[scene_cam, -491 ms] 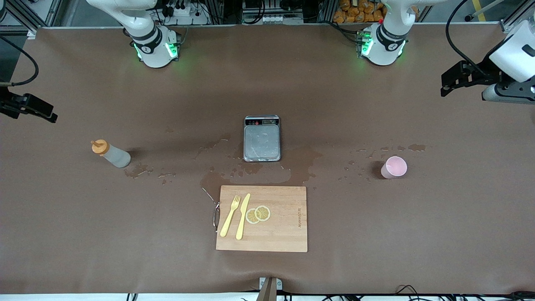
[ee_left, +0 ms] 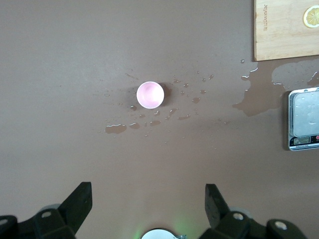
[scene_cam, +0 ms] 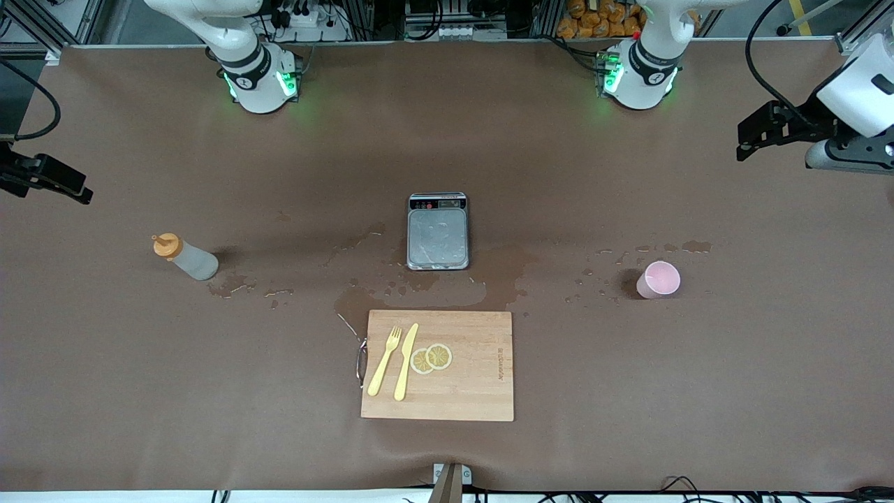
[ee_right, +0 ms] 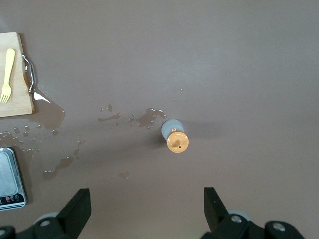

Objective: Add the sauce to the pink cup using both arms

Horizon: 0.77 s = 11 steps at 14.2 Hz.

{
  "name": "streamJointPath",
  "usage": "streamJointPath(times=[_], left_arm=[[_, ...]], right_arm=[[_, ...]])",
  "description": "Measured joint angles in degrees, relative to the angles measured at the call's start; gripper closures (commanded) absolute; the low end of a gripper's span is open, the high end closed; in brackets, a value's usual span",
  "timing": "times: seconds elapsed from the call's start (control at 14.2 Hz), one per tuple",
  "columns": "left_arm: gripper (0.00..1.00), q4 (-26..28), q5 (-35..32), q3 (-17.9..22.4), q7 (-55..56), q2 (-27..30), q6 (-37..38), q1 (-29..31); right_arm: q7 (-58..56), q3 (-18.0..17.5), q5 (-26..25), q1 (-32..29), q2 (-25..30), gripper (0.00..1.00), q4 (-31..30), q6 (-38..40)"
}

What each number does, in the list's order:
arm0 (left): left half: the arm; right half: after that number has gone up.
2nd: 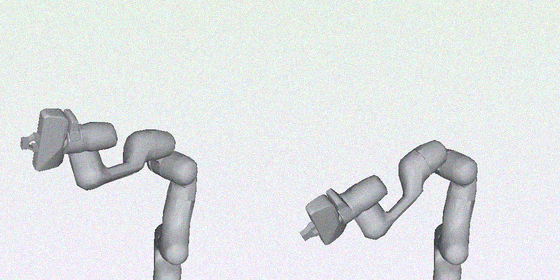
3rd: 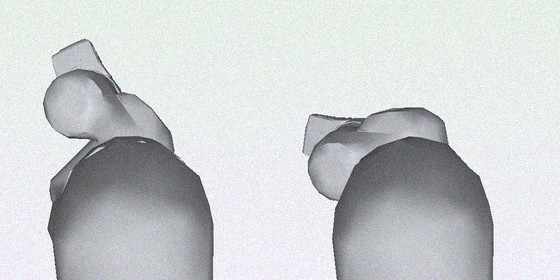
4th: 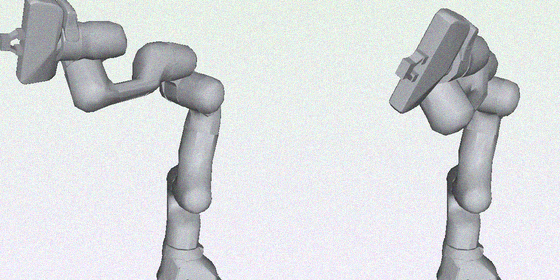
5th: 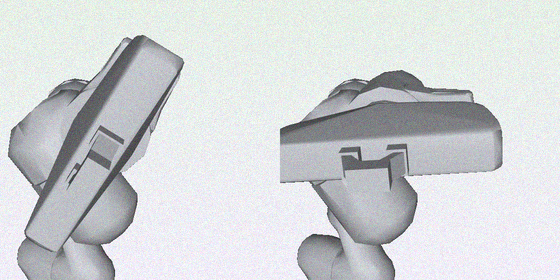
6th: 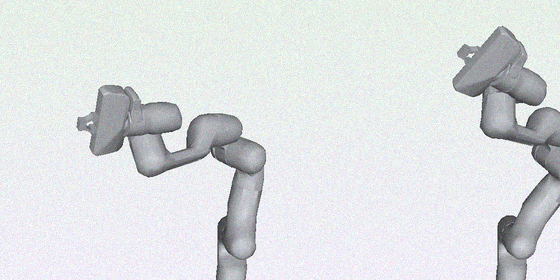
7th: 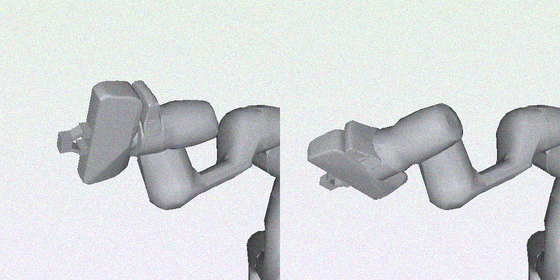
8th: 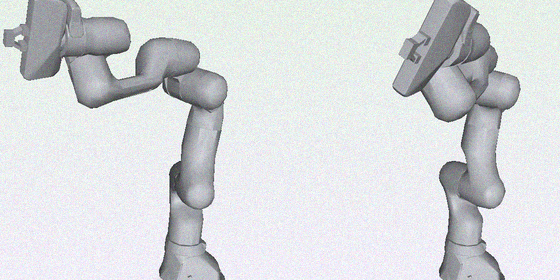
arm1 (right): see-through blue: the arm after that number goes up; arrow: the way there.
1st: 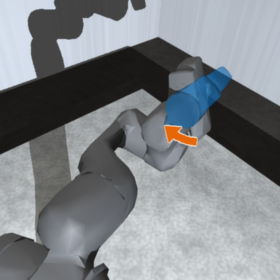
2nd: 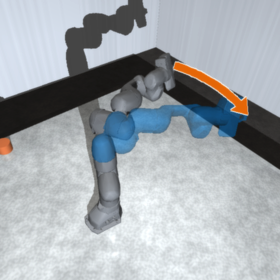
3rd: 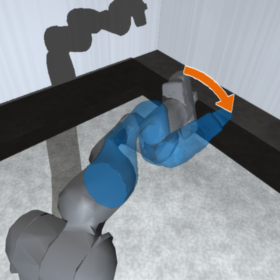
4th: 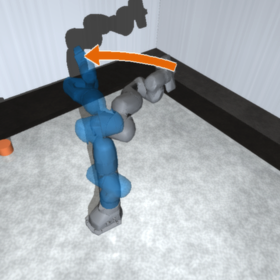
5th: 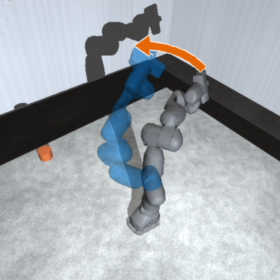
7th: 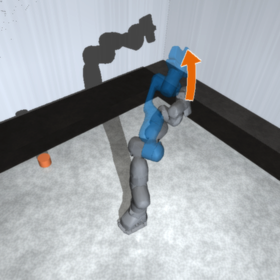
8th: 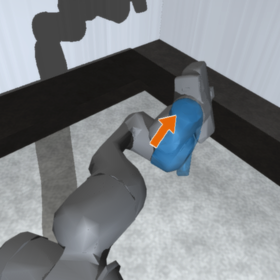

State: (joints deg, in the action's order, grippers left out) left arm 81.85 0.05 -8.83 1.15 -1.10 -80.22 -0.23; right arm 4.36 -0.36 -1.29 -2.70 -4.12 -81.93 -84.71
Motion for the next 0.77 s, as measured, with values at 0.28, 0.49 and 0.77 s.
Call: streamJointPath(times=[0.28,0.49,0.77], left_arm=[[0.0,0.81,0.0,0.03,0.0,-0.02,0.0,0.02],[0.0,1.55,0.0,0.09,0.01,-0.07,0.0,0.4],[0.0,4.09,0.0,0.12,0.01,-0.34,-1.49,0.69]], right_arm=[[0.0,-0.1,-0.02,0.01,0.0,0.0,0.06,-0.02],[0.0,-0.08,0.06,0.0,-0.05,0.0,0.43,-0.01],[-0.09,-0.27,0.07,0.05,-5.77,0.0,0.28,0.12]])
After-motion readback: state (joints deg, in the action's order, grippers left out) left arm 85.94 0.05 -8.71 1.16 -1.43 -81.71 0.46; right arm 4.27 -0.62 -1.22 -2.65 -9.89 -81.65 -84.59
